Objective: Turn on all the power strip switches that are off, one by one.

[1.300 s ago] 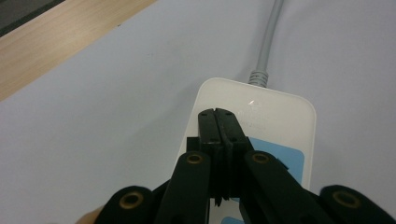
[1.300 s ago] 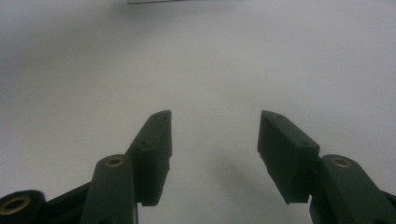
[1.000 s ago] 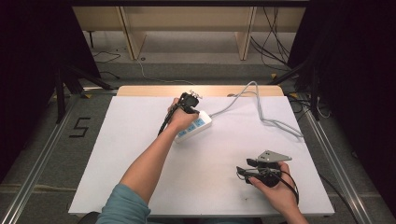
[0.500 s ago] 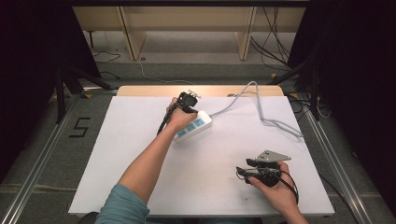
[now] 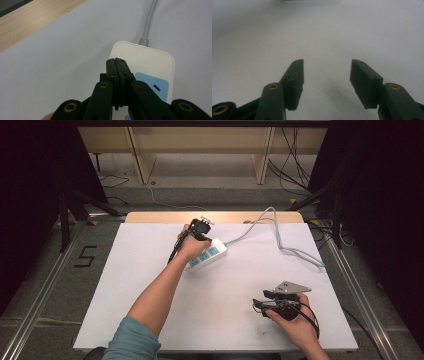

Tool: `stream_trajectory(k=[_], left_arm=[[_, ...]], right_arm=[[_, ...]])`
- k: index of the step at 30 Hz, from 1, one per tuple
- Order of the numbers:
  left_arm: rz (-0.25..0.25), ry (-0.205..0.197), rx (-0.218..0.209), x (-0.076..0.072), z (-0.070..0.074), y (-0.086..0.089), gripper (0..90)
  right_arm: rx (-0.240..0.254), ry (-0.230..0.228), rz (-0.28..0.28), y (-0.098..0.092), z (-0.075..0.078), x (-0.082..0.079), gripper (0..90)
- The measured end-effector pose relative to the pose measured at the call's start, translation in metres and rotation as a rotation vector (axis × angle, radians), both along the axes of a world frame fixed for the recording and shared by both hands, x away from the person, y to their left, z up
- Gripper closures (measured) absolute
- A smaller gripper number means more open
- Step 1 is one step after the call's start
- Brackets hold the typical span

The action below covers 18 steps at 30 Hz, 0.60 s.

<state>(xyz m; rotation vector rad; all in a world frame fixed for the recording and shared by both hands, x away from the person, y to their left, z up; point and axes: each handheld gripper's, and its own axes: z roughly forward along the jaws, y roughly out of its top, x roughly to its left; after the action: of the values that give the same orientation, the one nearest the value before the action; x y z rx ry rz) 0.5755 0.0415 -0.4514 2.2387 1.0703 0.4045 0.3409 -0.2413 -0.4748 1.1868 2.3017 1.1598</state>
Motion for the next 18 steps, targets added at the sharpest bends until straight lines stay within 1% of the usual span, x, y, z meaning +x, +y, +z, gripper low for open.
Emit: stream_trajectory(k=[5, 10, 11, 13, 17, 18], left_arm=[[0.0, 0.011, -0.009, 0.0012, -0.0001, 0.0015, 90.0], [-0.018, 0.012, 0.031, 0.0015, 0.0015, -0.0027, 90.0], [-0.014, 0.013, 0.035, 0.0017, 0.0016, -0.0035, 90.0], [-0.002, 0.022, 0.03, 0.0023, 0.0012, -0.0038, 90.0], [-0.005, 0.026, 0.031, 0.0026, 0.0011, -0.0038, 90.0], [-0.012, 0.025, 0.039, 0.0025, 0.0014, -0.0037, 90.0]], right_arm=[[-0.001, 0.005, -0.001, -0.0007, -0.001, 0.001, 45.6], [0.0, 0.002, 0.004, 0.0002, -0.0011, 0.0013, 45.6], [0.0, 0.002, 0.004, 0.0002, -0.0011, 0.0013, 45.6], [-0.002, 0.002, 0.002, -0.0004, -0.0009, 0.0013, 45.6], [0.0, 0.004, 0.0, -0.0003, -0.0012, 0.001, 45.7], [0.0, 0.004, 0.0, -0.0003, -0.0012, 0.001, 45.7]])
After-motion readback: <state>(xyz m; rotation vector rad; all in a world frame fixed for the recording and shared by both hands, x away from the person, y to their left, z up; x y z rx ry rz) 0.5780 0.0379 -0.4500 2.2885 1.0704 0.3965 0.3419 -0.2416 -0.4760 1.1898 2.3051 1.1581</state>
